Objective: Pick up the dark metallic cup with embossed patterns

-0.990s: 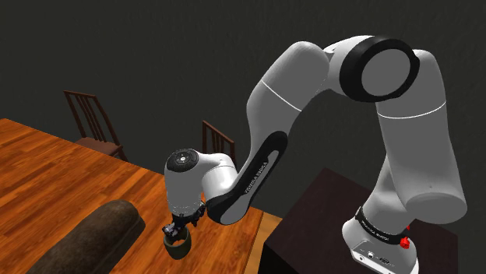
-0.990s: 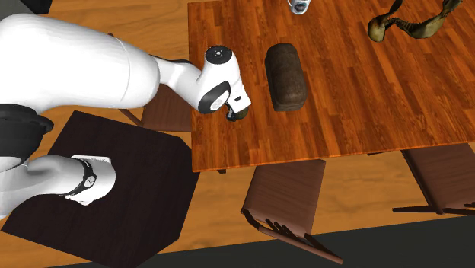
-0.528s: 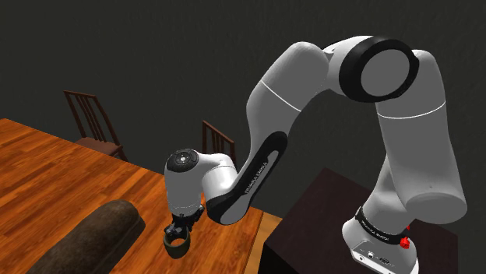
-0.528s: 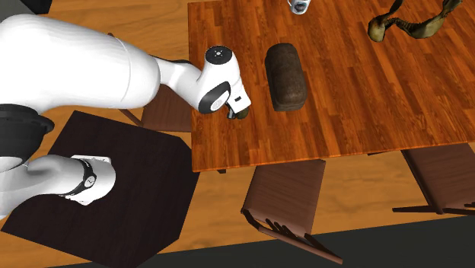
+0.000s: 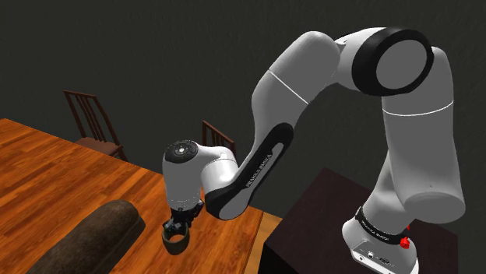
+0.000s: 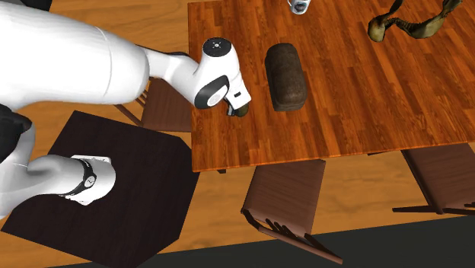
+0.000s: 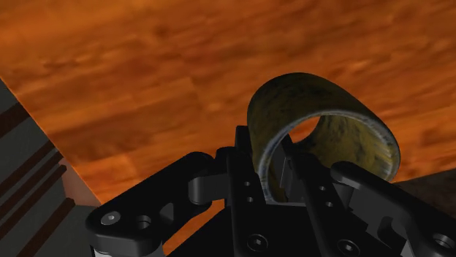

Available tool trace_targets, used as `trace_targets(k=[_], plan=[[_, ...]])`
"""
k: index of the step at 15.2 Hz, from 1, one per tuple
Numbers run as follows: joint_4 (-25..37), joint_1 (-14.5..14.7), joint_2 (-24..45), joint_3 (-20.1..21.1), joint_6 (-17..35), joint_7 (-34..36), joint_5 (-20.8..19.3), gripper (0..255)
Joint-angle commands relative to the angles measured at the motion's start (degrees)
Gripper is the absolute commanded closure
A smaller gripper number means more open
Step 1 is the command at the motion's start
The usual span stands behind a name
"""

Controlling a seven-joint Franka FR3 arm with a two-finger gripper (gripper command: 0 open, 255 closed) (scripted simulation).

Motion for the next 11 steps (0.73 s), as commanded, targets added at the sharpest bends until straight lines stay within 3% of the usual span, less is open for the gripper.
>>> trace_targets(k=[1, 11], plan=[[0.19, -0.58, -1.03, 0.78, -1.17, -0.84, 1.01, 255], [0.11, -2.79, -5.91, 3.75, -5.55, -3.99, 5.26, 255]])
